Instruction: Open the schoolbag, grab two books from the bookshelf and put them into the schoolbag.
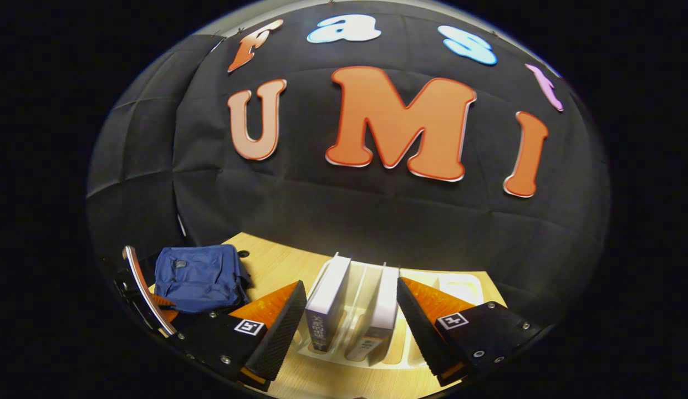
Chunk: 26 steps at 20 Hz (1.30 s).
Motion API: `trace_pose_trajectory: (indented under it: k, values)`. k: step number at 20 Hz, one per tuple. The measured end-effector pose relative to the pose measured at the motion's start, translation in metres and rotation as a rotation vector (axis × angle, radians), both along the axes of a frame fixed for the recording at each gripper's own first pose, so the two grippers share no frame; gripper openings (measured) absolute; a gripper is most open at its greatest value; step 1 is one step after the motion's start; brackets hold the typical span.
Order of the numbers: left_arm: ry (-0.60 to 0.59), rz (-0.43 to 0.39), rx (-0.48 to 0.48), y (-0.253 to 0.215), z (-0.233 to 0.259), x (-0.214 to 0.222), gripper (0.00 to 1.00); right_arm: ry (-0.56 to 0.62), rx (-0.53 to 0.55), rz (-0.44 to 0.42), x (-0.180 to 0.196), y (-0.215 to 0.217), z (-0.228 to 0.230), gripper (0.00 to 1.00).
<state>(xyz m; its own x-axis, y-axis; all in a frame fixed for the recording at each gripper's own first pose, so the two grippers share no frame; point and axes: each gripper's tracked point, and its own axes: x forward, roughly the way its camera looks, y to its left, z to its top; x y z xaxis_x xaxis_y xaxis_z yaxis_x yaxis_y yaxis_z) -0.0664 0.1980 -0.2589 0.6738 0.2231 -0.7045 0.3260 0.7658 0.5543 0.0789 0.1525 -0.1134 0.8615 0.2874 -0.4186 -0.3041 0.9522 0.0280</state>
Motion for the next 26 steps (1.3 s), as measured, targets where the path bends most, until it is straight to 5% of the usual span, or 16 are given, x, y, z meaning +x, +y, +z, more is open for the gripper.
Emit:
trace_pose_trajectory:
  k: [5, 13, 20, 21, 22, 23, 26]
  values:
    - [-0.083, 0.035, -0.079, 0.033, 0.060, 0.040, 0.06, 0.196, -0.038, 0.061, 0.026, 0.037, -0.025, 0.97]
    - [-0.157, 0.044, -0.199, 0.085, 0.119, 0.092, 0.06, 0.511, -0.072, 0.039, 0.045, 0.051, -0.076, 0.98]
    - [-0.176, 0.020, -0.278, 0.106, 0.137, 0.113, 0.05, 0.607, -0.182, -0.005, 0.073, 0.046, -0.101, 0.96]
    - [-0.172, 0.017, -0.289, 0.106, 0.135, 0.113, 0.06, 0.627, -0.185, -0.015, 0.076, 0.044, -0.105, 0.93]
    - [-0.167, 0.014, -0.306, 0.105, 0.133, 0.113, 0.06, 0.656, -0.199, -0.028, 0.076, 0.040, -0.110, 0.70]
    - [-0.165, 0.014, -0.320, 0.105, 0.130, 0.113, 0.06, 0.692, -0.210, -0.042, 0.073, 0.036, -0.114, 0.60]
    - [-0.158, 0.027, -0.350, 0.110, 0.123, 0.109, 0.06, 0.783, -0.159, -0.093, 0.066, 0.035, -0.115, 0.39]
